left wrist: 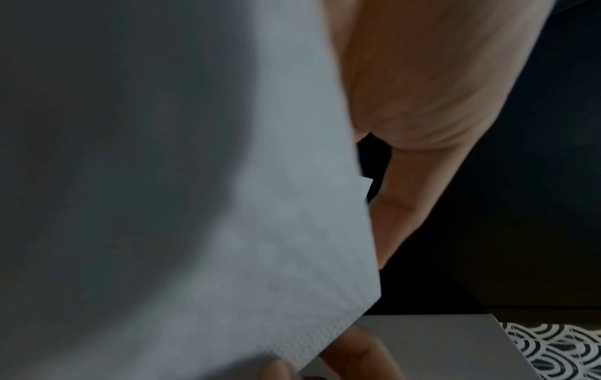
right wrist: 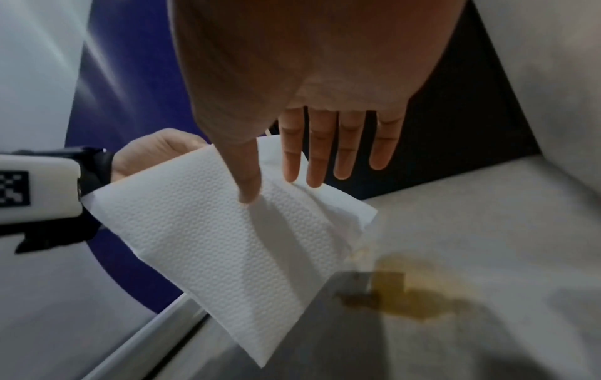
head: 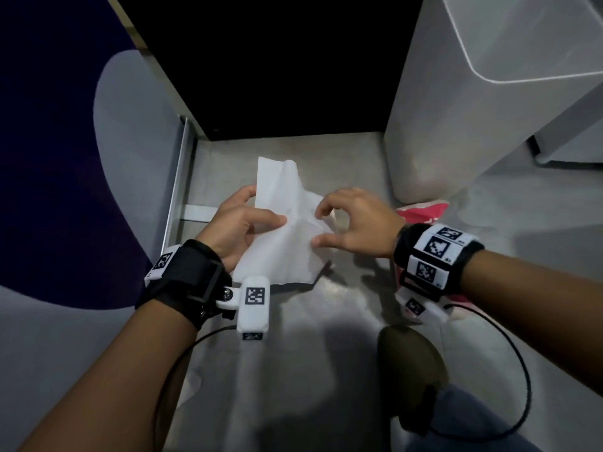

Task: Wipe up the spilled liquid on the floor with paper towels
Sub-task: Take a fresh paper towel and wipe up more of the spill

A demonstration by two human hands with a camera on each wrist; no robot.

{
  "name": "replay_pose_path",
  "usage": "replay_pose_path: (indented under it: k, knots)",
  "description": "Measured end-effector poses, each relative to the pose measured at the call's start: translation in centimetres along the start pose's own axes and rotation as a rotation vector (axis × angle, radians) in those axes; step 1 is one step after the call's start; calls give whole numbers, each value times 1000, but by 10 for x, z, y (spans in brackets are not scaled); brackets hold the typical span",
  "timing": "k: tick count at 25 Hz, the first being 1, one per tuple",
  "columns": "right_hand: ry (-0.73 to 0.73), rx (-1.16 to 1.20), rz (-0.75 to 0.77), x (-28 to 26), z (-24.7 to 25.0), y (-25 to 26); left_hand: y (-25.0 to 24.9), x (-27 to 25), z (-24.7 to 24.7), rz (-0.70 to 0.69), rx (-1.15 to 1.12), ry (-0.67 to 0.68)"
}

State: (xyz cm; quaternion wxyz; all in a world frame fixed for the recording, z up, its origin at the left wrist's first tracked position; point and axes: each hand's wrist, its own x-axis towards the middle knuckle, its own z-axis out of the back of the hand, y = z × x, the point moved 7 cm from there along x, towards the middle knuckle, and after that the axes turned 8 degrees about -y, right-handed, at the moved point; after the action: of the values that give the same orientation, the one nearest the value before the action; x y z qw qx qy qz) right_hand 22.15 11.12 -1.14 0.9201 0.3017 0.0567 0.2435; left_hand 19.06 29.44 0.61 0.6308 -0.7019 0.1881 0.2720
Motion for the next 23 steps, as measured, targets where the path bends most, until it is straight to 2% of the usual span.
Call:
replay_pose_path:
  k: [3, 6, 8, 9, 11, 13, 14, 15, 17, 19, 20, 21, 23]
  knots:
    - [-43, 157, -29, 2, -5, 0, 0, 6, 3, -17, 27, -39]
    - [-54, 227, -78, 4, -1, -3, -3, 18, 21, -76, 186, -193]
    - [-29, 210, -95, 6, 1, -4, -14, 21, 34, -178, 526, -303]
    - [5, 191, -96, 7, 2, -4, -20, 20, 31, -253, 756, -305]
    - [102, 176, -82, 10, 1, -2, -21, 13, 1, -397, 1093, -133]
    - [177, 192, -79, 12, 2, -1, -8, 7, -31, -407, 1187, 85]
    - [179, 208, -97, 14, 5, -3, -3, 8, -39, -397, 1196, 124]
    - [130, 214, -114, 15, 11, -6, -2, 10, -41, -401, 1194, 116]
    - [-94, 179, -142, 17, 27, -16, 0, 20, -29, -365, 1065, 10]
    - [-329, 322, -288, 9, 35, -27, 6, 25, -13, -259, 695, -112]
    - [-369, 480, -427, 3, 29, -34, 10, 24, -7, -209, 495, -155]
    - [-343, 651, -593, -3, 16, -41, 15, 23, -5, -165, 328, -190]
    - [-137, 877, -855, -14, -13, -39, 23, 22, -8, -96, 110, -221]
